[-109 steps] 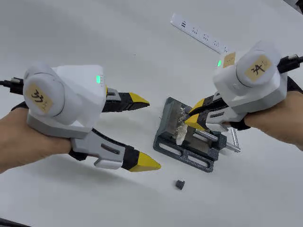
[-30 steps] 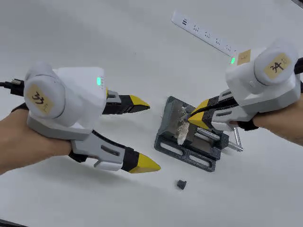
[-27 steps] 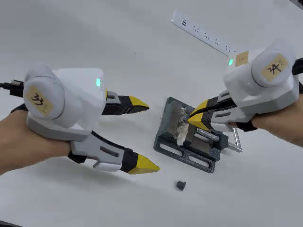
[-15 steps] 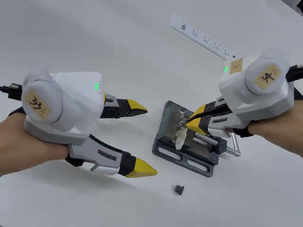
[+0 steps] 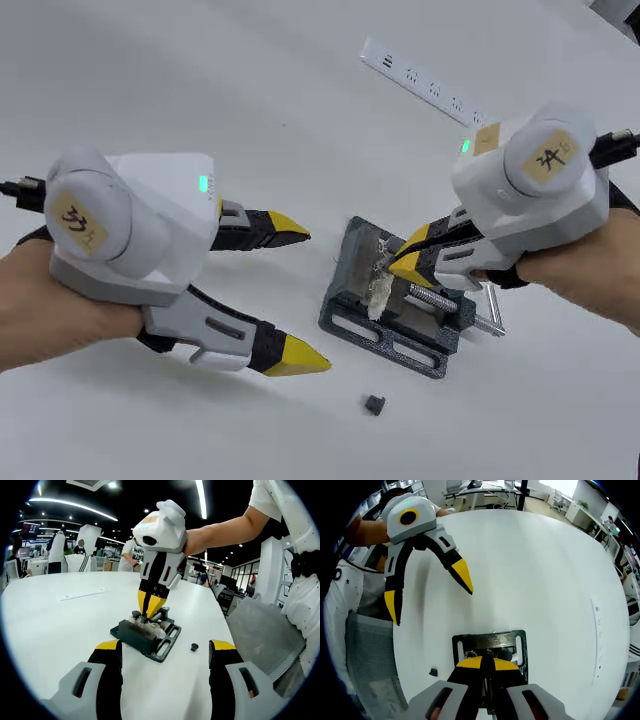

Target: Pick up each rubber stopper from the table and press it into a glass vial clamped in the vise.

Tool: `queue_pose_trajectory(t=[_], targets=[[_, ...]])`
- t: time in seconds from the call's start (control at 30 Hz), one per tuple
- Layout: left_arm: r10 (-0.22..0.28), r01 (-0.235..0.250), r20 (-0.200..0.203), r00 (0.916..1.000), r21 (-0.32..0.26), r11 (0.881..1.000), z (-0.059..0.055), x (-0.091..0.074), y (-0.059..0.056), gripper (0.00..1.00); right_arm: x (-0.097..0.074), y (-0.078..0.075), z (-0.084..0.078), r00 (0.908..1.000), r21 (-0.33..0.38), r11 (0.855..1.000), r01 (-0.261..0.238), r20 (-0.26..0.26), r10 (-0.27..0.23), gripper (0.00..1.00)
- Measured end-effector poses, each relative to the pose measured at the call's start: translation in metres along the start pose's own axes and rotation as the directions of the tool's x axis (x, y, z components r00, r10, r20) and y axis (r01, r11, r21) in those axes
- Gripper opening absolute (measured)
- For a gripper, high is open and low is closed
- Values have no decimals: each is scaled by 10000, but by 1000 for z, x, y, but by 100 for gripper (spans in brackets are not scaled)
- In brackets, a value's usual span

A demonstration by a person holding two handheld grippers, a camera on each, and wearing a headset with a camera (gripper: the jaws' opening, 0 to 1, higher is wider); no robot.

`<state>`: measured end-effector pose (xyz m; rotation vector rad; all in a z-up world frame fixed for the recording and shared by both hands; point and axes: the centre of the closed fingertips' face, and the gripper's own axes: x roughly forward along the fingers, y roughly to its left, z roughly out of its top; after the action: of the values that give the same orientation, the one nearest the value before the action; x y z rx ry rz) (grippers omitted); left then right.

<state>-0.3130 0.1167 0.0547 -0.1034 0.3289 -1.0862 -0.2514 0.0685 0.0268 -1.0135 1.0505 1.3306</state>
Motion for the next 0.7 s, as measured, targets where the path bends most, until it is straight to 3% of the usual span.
queue_pose_trajectory(t=[0.7], targets=[[74, -74, 148, 9999, -25, 10000, 3, 0, 1, 69, 1, 0, 0, 9986, -116, 9995, -309, -442, 304, 2]])
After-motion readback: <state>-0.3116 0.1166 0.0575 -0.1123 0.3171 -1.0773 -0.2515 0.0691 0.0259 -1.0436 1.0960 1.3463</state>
